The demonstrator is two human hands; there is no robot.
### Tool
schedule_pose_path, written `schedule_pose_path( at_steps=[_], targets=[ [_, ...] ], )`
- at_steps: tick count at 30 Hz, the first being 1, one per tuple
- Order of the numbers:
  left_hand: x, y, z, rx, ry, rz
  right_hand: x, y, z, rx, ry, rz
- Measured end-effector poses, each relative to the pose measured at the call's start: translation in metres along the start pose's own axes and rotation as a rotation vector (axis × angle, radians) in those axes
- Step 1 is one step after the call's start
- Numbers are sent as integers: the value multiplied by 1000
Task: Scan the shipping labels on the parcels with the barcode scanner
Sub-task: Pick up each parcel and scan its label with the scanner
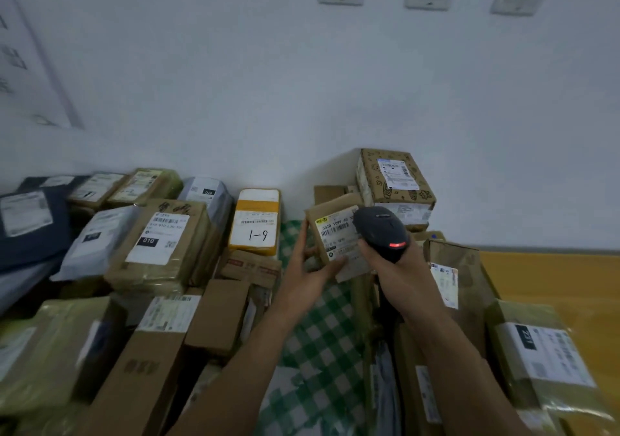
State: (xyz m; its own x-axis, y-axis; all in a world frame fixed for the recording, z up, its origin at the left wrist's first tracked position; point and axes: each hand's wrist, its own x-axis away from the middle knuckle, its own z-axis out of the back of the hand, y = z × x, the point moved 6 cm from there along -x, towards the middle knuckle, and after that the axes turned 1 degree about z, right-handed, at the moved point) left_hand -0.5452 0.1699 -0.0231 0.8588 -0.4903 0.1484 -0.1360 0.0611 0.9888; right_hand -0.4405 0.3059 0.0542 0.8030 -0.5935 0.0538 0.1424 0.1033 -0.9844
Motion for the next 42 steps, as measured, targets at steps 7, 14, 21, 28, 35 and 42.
schedule_pose_path(
  at_steps=[7, 14, 21, 28, 35, 42],
  targets=[
    [19, 21, 30, -84, 122, -47, 34, -22, 1, 141, -49, 17],
    [12, 23, 50, -118, 215, -38, 67, -48, -16, 259, -239, 89],
    [7, 17, 58, -190, 247, -45, 68, -44, -25, 338, -314, 80],
    [-2, 10, 62, -187, 259, -54, 65, -40, -26, 288, -330, 63],
    [-21, 24, 89, -189, 295, -90, 53, -42, -30, 205, -320, 48],
    [-82, 37, 156, -513, 319, 6, 14, -28, -62, 153, -330, 5]
  ],
)
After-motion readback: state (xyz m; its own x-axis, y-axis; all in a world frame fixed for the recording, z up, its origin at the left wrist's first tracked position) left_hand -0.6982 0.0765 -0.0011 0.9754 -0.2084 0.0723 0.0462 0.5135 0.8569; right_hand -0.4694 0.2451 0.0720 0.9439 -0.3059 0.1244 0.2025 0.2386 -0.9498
